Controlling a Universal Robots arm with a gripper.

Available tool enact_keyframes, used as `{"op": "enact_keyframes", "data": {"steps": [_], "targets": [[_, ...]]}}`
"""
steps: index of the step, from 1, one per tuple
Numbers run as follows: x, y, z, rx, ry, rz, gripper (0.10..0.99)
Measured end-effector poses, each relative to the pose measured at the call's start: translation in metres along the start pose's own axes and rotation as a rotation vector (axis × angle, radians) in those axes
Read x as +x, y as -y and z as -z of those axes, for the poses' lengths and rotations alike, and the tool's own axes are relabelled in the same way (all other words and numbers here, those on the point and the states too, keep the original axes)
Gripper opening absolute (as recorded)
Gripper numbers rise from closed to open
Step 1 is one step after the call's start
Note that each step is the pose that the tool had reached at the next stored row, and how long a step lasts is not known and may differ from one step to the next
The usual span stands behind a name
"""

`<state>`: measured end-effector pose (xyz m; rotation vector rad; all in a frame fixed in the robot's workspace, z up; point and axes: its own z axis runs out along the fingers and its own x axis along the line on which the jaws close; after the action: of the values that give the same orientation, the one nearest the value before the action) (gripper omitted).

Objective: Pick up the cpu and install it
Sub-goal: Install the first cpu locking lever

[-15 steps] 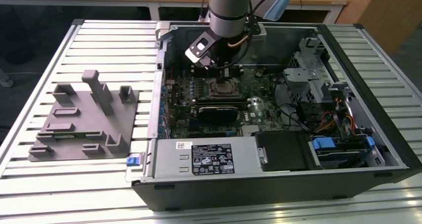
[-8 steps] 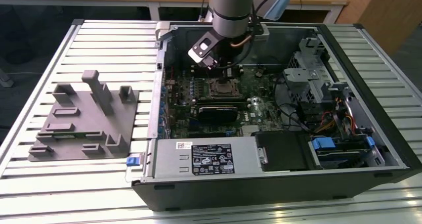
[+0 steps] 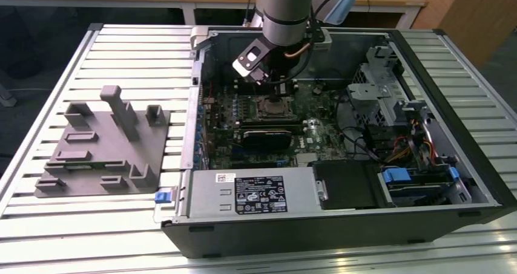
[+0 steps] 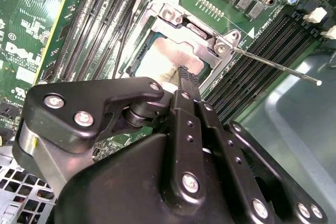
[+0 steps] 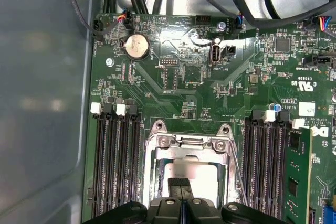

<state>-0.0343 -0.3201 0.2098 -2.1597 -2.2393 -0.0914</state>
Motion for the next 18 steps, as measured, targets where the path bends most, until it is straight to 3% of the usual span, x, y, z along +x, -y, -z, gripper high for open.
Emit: {"op": "enact_keyframes", "data": {"steps": [11,18], "targets": [[0.0006,-0.0002,0.0092,0.000,0.0000,0.000,0.106],[0.0007,-0.0003,0.0105,0.000,-0.0002,0.000,0.106]]}}
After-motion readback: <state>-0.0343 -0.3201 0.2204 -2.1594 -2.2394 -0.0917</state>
